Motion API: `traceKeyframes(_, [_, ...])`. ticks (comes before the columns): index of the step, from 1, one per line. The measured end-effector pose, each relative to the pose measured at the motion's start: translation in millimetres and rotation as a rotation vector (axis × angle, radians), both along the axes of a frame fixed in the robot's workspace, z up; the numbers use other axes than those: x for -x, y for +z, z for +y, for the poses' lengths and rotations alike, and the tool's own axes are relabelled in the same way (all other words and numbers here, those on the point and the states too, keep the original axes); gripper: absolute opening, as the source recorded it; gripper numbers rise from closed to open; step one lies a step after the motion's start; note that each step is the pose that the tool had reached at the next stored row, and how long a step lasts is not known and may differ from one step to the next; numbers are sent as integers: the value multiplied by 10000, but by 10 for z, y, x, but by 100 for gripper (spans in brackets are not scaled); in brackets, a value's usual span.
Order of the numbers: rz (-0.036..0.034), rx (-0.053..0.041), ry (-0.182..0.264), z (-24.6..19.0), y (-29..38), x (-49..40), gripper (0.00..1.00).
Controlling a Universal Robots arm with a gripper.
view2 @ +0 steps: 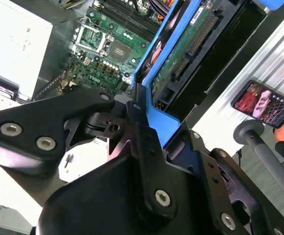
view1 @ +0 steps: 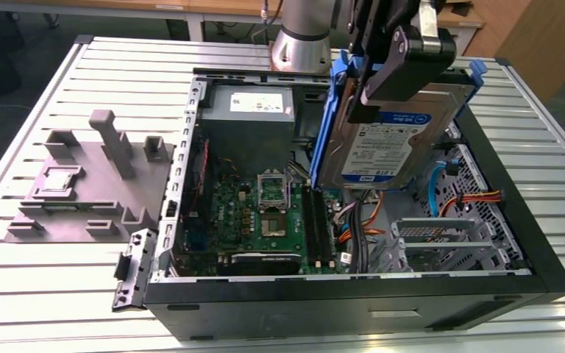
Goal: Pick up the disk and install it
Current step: 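Insert the disk into the insertion slot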
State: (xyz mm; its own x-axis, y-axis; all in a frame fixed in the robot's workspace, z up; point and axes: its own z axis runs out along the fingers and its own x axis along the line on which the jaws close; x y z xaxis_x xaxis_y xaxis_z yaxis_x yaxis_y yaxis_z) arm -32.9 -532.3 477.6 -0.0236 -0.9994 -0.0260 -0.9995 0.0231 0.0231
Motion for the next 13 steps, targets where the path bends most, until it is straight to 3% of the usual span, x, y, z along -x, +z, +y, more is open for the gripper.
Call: traceKeyframes(13, [0, 1, 2, -2, -9, -38, 37])
